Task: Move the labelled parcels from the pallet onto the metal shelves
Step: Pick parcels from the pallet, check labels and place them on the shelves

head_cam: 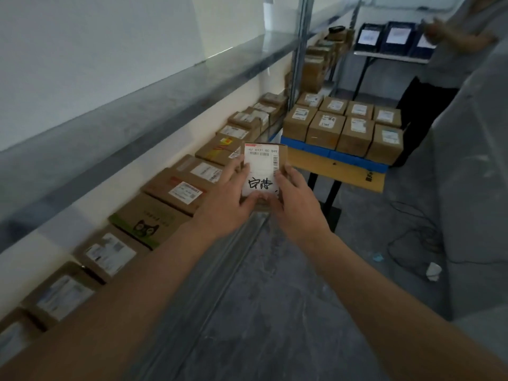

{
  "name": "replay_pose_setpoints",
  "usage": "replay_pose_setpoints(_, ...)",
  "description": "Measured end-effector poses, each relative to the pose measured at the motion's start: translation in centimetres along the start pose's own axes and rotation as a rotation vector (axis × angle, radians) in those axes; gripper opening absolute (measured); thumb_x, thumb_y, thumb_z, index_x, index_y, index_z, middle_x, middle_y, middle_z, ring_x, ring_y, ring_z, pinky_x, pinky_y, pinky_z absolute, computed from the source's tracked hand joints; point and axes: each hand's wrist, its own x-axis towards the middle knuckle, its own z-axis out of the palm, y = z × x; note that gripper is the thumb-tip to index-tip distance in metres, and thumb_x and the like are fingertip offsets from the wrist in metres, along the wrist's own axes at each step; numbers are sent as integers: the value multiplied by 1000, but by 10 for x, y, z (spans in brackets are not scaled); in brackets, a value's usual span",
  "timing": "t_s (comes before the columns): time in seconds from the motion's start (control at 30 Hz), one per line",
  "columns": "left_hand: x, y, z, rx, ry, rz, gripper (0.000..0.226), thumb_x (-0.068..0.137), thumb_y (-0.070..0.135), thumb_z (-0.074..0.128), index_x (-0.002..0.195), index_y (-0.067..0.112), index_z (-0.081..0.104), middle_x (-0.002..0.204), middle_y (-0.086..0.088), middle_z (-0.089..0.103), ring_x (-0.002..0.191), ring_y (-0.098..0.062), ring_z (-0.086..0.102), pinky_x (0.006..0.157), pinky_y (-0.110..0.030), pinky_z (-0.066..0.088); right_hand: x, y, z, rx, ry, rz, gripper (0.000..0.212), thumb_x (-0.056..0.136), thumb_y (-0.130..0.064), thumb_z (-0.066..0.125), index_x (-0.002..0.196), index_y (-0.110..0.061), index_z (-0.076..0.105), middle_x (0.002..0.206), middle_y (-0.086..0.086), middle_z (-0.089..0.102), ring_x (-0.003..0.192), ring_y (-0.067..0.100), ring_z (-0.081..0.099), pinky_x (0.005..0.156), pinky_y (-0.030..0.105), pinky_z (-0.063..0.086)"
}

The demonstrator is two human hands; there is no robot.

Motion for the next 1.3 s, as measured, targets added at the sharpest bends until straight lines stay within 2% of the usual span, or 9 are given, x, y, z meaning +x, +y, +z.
replay_pose_setpoints(0.07,22,0,11,-5,-31,31,73,101,45,57,157,5,32,166,6,17,149,-19,31,111,-44,48,11,13,-3,-11,16,44,57,106,-35,49,155,-12,34,167,7,16,148,25,30,111,37,39)
replay_pose_setpoints(0.17,54,3,32,25,-64,52,72,102,43,58,157,3,33,167,-2,16,153,-19,22,121,-37,33,29,37,-8,-17,32,100,57,106,-34,50,156,-13,34,168,5,15,147,25,31,109,38,40)
replay_pose_setpoints(0.2,65,5,39,22,-75,61,72,101,44,57,156,3,35,167,-3,18,153,-19,20,122,-40,32,36,46,-11,-14,38,118,56,106,-34,50,156,-14,34,168,5,14,147,25,31,109,38,40)
replay_pose_setpoints(0.3,104,7,65,20,-98,83,76,97,52,51,154,4,39,166,-2,22,153,-20,24,118,-50,38,58,78,-19,-19,58,147,57,106,-34,50,156,-13,34,168,5,15,148,24,29,110,36,38)
replay_pose_setpoints(0.5,187,14,120,-34,-110,91,70,100,41,60,154,2,39,165,2,22,150,-19,30,110,-46,48,121,149,-34,-7,75,146,58,106,-36,50,156,-12,34,168,5,15,149,23,26,111,36,38)
replay_pose_setpoints(0.8,296,26,179,-23,-84,65,67,100,39,62,153,3,41,164,-1,25,149,-17,31,110,-41,49,218,236,-62,11,44,121,56,106,-32,50,156,-12,34,168,6,14,148,25,30,113,34,37)
replay_pose_setpoints(0.93,343,15,201,-80,-97,52,68,98,35,66,153,3,41,164,1,25,148,-18,34,104,-42,54,261,264,-66,3,44,125,55,106,-34,50,155,-13,36,167,5,16,146,25,33,107,35,43)
replay_pose_setpoints(1.1,404,-8,228,-106,-82,34,67,97,32,68,153,3,42,164,-1,26,148,-15,31,106,-41,53,322,292,-61,14,40,147,57,105,-36,51,155,-13,36,167,4,15,148,23,29,111,35,38)
replay_pose_setpoints(1.3,482,-51,251,-137,-108,37,68,97,32,67,154,3,40,165,1,24,149,-16,30,110,-40,49,404,314,-43,7,54,179,56,105,-37,50,154,-12,37,167,5,18,148,25,30,111,41,40)
